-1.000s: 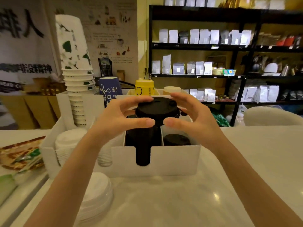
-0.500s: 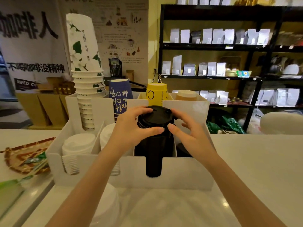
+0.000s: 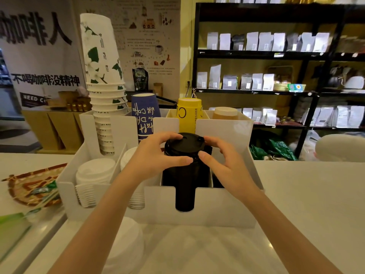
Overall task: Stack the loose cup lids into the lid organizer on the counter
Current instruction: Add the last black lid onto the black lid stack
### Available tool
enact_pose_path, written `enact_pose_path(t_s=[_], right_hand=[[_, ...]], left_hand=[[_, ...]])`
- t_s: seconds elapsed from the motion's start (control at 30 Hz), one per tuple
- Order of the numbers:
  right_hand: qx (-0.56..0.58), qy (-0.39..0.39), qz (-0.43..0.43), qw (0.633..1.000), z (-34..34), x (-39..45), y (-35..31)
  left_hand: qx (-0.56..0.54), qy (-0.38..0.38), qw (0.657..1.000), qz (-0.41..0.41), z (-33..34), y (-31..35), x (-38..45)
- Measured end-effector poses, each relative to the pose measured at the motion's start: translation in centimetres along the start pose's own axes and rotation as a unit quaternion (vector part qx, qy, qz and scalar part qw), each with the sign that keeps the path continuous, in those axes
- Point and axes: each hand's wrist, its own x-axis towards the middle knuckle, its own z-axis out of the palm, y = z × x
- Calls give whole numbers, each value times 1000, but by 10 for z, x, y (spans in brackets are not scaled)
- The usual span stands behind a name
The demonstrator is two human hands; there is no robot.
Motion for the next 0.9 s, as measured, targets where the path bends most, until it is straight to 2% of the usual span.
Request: enact_pose_path(t_s=[0.23, 0.57, 0.9], right_hand=[[-6, -2, -8, 1000, 2, 0, 3], [40, -3, -14, 999, 9, -2, 11], [-20, -12, -62, 998, 7, -7, 3]], left_hand=[[-1, 1, 1000, 1, 3, 0, -4], [-25, 8, 1000, 2, 19, -3, -19], [-4, 50, 999, 12, 38, -2, -28]])
